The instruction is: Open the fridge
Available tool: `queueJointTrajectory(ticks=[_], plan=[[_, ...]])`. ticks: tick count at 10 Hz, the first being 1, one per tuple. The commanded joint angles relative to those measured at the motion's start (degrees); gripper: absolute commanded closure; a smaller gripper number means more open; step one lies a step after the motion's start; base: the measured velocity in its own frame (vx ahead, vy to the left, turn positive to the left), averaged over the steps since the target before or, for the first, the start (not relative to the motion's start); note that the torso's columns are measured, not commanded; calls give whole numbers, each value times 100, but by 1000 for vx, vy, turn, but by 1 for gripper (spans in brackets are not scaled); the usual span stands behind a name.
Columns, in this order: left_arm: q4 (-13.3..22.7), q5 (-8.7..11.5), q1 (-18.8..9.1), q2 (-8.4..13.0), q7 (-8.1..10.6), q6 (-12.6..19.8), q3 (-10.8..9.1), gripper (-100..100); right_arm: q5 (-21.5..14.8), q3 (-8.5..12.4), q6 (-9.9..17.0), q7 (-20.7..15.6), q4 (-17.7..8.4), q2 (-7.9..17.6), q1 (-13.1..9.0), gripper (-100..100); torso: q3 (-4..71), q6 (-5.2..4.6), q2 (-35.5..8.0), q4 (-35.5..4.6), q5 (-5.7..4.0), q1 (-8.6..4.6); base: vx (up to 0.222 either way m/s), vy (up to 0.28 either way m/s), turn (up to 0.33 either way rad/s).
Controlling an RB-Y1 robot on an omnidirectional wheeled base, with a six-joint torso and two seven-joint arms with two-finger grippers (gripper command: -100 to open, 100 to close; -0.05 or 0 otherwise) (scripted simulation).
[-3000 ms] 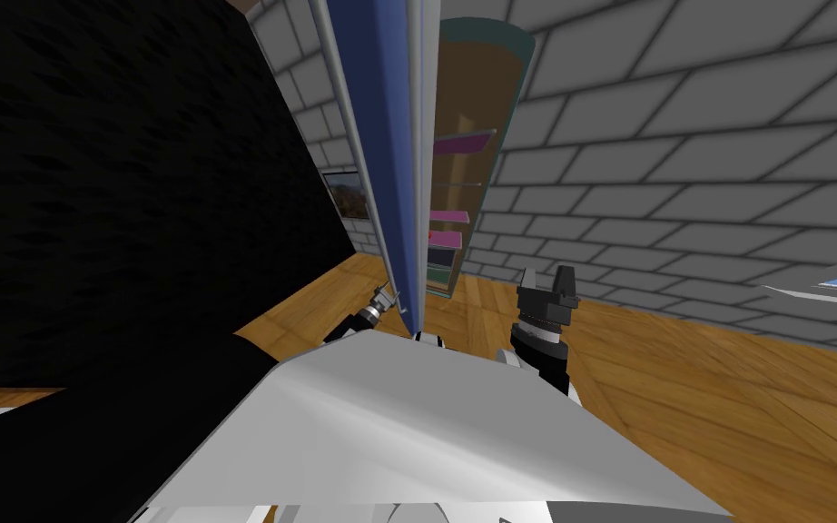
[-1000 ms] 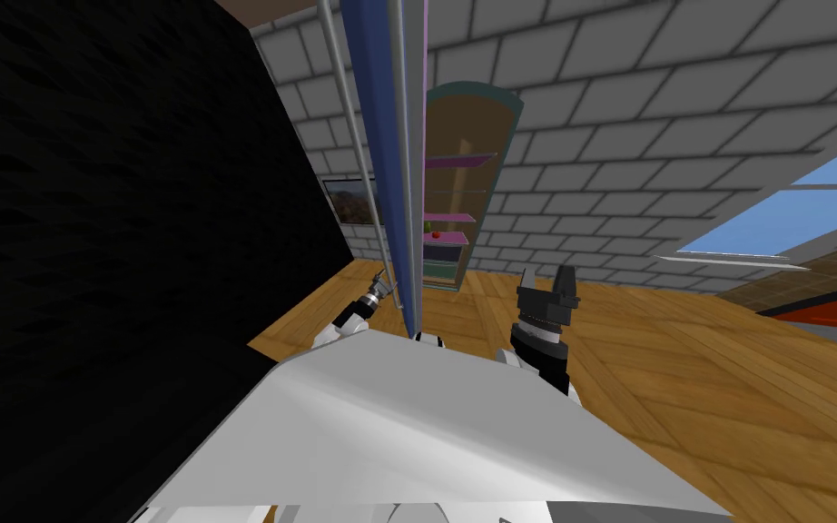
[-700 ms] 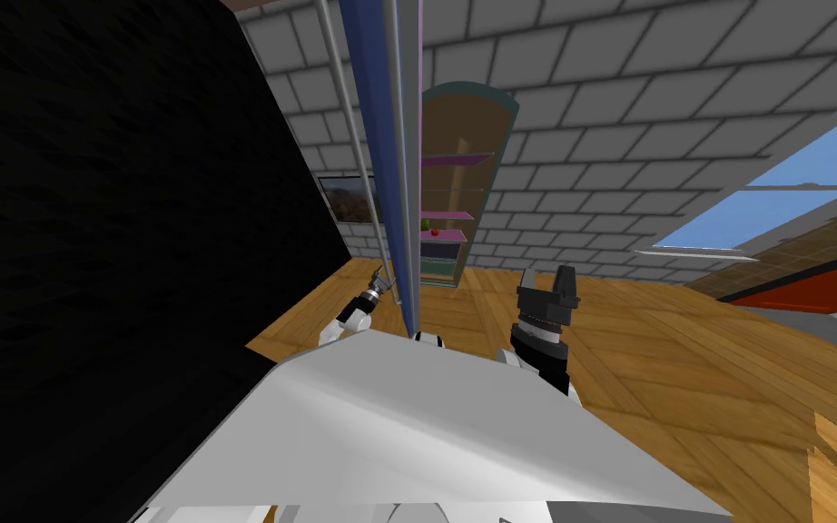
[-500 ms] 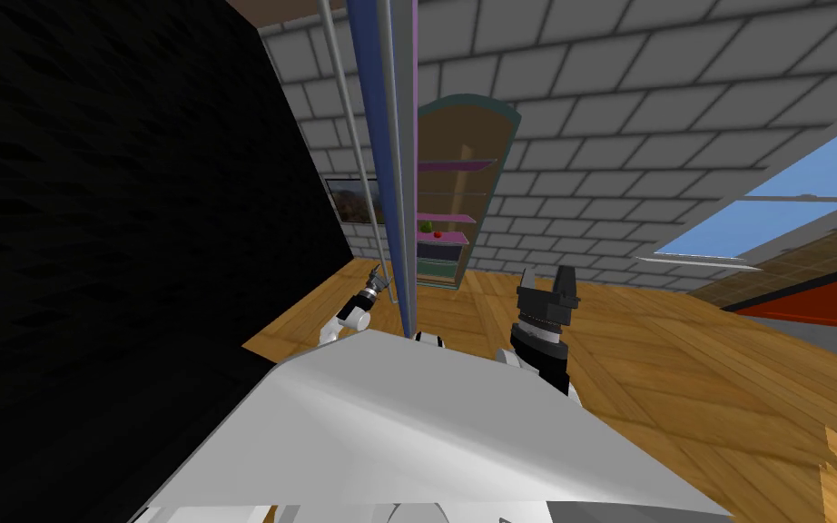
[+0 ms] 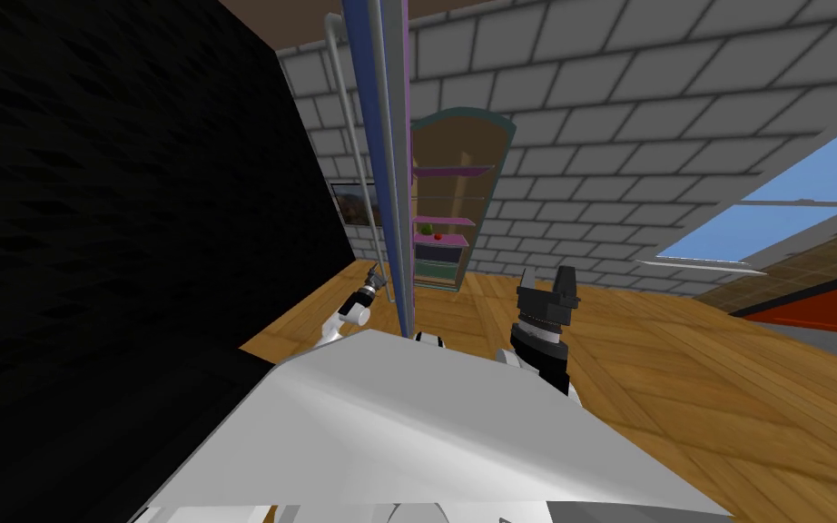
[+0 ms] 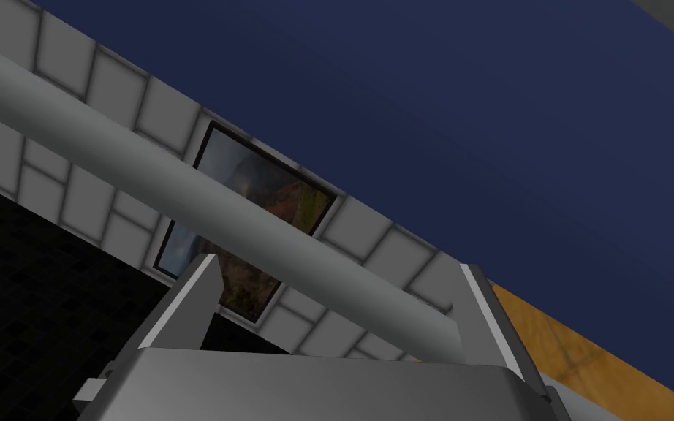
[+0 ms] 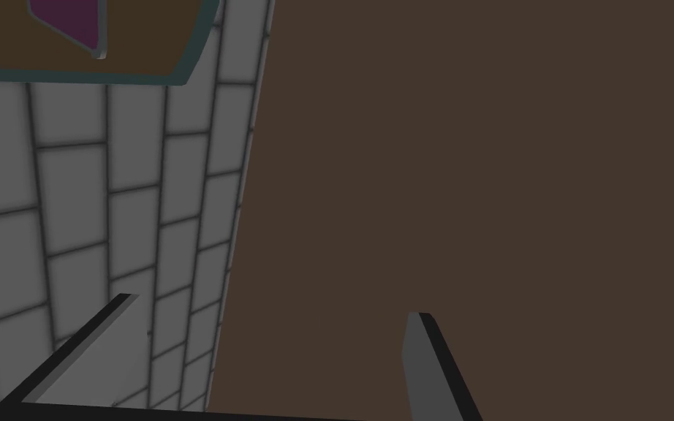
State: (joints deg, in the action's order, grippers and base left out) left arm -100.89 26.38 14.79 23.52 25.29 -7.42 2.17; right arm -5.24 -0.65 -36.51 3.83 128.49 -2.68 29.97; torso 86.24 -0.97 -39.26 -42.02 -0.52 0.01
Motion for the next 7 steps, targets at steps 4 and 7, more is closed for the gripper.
queueJointTrajectory(ticks=[4,7], plan=[[-549,227,54,315,184,505,-238,-100,0,0,0,0,0,0,0,0,-71,18,-154,-5,24,-23,0,-34,70],[-916,378,90,525,307,842,-396,-100,0,0,0,0,0,0,0,0,-87,18,-183,-43,4,-46,16,-32,75]])
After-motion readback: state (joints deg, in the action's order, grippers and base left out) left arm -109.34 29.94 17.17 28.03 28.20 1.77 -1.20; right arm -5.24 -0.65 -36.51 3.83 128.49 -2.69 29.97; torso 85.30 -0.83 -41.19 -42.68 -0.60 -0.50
